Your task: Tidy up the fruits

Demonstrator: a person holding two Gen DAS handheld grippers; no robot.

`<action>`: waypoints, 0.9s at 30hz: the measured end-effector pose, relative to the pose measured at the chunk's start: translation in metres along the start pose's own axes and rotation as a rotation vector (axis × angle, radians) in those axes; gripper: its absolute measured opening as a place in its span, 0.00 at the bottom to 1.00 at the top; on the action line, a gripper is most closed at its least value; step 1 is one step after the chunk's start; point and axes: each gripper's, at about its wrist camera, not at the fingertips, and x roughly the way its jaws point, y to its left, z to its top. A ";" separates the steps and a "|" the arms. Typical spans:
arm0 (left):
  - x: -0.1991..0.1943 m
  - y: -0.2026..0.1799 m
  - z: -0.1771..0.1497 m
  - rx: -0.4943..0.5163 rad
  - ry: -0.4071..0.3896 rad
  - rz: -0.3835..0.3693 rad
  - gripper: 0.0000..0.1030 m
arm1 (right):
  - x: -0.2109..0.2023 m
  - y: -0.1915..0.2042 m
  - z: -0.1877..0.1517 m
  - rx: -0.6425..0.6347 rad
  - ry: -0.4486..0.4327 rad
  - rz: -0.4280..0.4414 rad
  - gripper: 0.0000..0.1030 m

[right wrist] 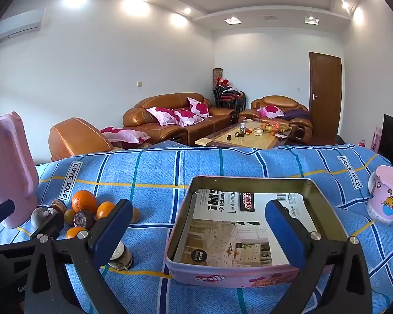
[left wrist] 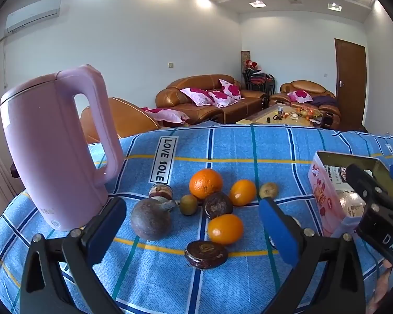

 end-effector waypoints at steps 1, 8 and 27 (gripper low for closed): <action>0.000 0.000 0.000 -0.001 0.000 0.000 1.00 | 0.000 0.000 0.000 0.000 0.000 0.000 0.99; -0.002 -0.001 0.000 0.001 -0.001 0.001 1.00 | 0.000 0.000 0.000 0.003 0.001 0.001 0.99; 0.004 0.003 -0.001 -0.012 0.014 0.002 1.00 | 0.002 0.000 0.000 0.005 0.005 0.003 0.99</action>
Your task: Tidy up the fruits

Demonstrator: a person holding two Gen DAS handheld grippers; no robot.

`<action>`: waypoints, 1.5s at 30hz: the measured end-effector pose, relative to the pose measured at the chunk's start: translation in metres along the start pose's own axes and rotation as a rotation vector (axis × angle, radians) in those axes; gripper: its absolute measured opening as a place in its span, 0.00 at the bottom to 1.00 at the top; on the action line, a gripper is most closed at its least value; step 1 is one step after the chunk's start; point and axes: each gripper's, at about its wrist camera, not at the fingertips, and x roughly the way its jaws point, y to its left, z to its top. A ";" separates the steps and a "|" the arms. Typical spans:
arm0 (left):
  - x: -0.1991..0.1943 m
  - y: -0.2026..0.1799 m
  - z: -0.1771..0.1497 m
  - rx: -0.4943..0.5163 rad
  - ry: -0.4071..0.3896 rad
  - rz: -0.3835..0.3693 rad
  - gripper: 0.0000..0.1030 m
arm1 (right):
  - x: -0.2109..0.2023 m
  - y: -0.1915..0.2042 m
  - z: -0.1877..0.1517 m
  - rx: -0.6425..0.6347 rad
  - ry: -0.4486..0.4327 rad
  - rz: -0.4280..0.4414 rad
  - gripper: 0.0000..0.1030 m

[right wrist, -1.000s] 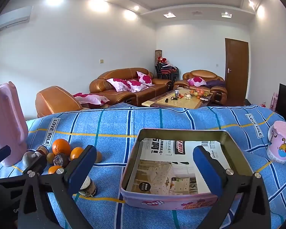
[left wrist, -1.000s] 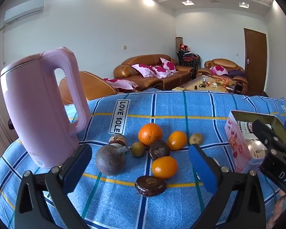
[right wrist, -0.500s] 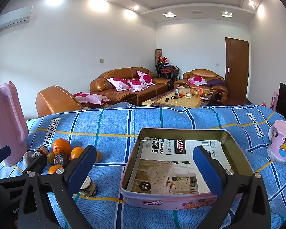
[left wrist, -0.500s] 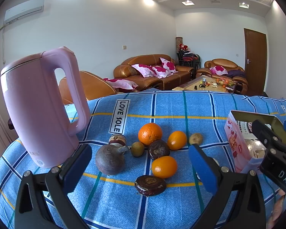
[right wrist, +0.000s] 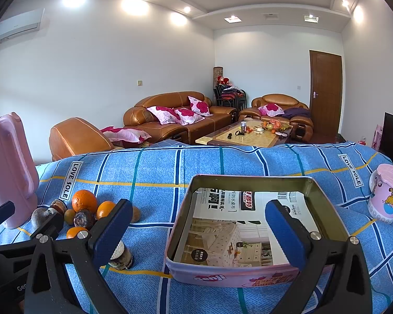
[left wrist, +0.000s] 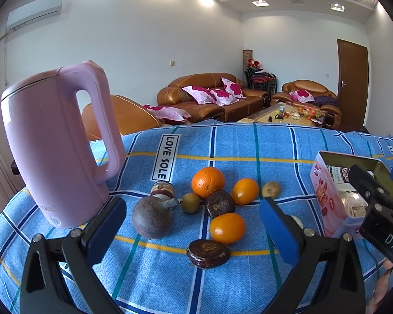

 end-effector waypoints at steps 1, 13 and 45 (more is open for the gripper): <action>0.000 0.000 0.000 -0.001 0.002 0.000 1.00 | 0.000 0.000 0.000 0.000 0.000 0.000 0.99; 0.001 0.001 -0.001 -0.002 0.005 0.000 1.00 | 0.000 0.000 0.000 0.001 0.001 0.001 0.99; 0.014 0.061 0.023 -0.023 0.038 0.161 1.00 | 0.013 0.024 -0.009 -0.066 0.150 0.276 0.46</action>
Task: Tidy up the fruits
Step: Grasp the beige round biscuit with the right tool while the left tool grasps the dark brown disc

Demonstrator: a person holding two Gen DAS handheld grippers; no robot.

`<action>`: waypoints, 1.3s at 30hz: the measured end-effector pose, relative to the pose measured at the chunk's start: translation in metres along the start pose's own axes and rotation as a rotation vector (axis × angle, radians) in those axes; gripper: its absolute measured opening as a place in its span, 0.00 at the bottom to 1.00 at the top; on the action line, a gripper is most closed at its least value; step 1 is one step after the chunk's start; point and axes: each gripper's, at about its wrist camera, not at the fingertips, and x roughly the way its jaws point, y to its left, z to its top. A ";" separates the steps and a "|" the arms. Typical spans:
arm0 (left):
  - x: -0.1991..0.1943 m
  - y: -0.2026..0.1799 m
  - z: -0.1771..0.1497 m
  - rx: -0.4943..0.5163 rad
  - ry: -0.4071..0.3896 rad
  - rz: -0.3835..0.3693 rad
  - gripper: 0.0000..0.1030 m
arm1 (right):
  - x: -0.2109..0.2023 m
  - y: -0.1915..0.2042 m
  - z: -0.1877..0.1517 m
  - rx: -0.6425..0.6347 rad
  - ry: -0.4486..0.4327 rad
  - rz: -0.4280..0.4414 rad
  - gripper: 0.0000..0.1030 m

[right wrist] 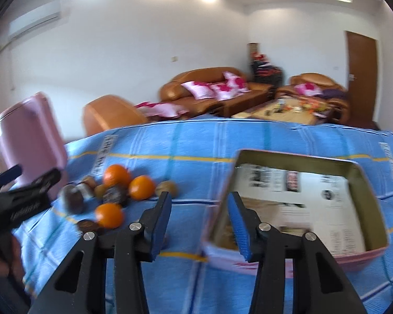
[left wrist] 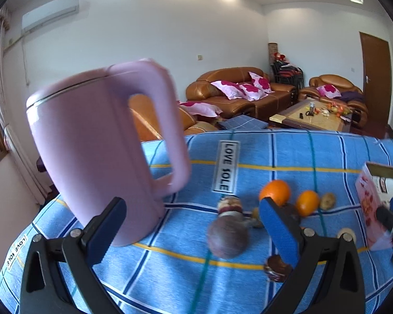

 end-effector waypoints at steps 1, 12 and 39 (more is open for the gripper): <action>0.001 0.004 0.001 -0.016 0.009 -0.005 1.00 | 0.001 0.008 0.000 -0.028 0.007 0.023 0.46; 0.001 -0.007 0.000 0.108 0.057 -0.148 0.99 | 0.045 0.042 -0.003 -0.136 0.230 0.083 0.46; 0.032 -0.060 -0.041 0.307 0.331 -0.487 0.50 | 0.004 0.026 0.008 -0.077 0.065 0.092 0.33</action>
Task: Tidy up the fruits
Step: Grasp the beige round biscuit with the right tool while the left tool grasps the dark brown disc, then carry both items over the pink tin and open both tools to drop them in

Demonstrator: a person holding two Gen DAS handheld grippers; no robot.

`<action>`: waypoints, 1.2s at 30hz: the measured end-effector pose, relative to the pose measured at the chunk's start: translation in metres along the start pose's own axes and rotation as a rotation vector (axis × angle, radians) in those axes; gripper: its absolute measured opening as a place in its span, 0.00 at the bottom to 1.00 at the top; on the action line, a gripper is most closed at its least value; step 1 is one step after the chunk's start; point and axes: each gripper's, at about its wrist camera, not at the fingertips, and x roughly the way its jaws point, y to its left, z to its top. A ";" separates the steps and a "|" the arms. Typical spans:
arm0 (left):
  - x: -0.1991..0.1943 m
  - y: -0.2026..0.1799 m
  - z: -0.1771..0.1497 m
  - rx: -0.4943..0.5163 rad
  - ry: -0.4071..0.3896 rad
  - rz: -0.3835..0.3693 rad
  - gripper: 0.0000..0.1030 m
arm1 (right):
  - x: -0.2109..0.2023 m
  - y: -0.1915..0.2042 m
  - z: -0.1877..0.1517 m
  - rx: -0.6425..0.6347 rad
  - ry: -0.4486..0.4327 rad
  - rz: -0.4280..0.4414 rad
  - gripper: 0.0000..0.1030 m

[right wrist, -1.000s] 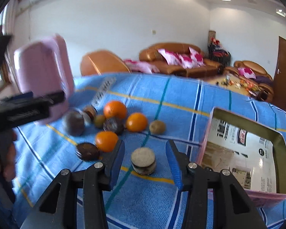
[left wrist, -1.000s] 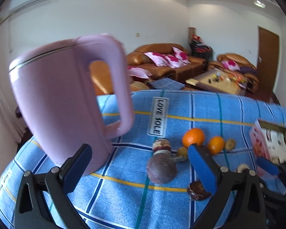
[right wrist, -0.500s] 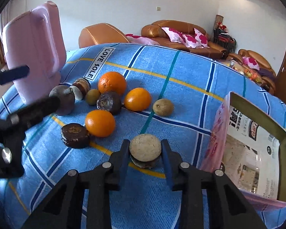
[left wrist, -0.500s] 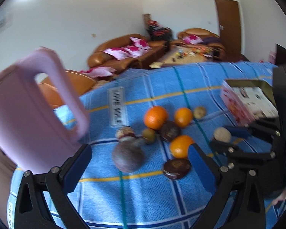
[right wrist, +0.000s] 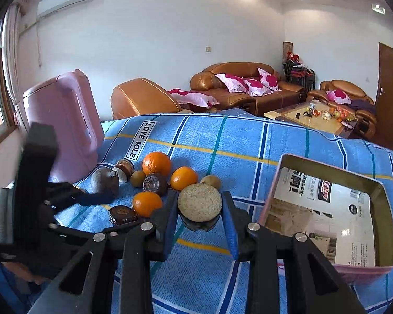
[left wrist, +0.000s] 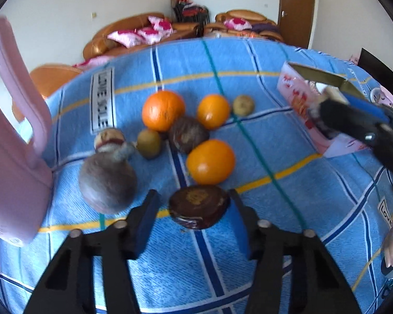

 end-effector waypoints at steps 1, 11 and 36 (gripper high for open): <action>0.000 0.001 0.000 -0.007 0.001 -0.005 0.44 | 0.000 0.000 -0.001 0.002 0.002 0.000 0.33; -0.021 0.013 0.005 -0.045 -0.106 -0.013 0.43 | -0.001 -0.010 -0.004 0.021 0.001 0.008 0.33; -0.053 -0.048 0.011 -0.041 -0.377 -0.040 0.43 | -0.050 -0.149 -0.016 0.162 -0.092 -0.257 0.33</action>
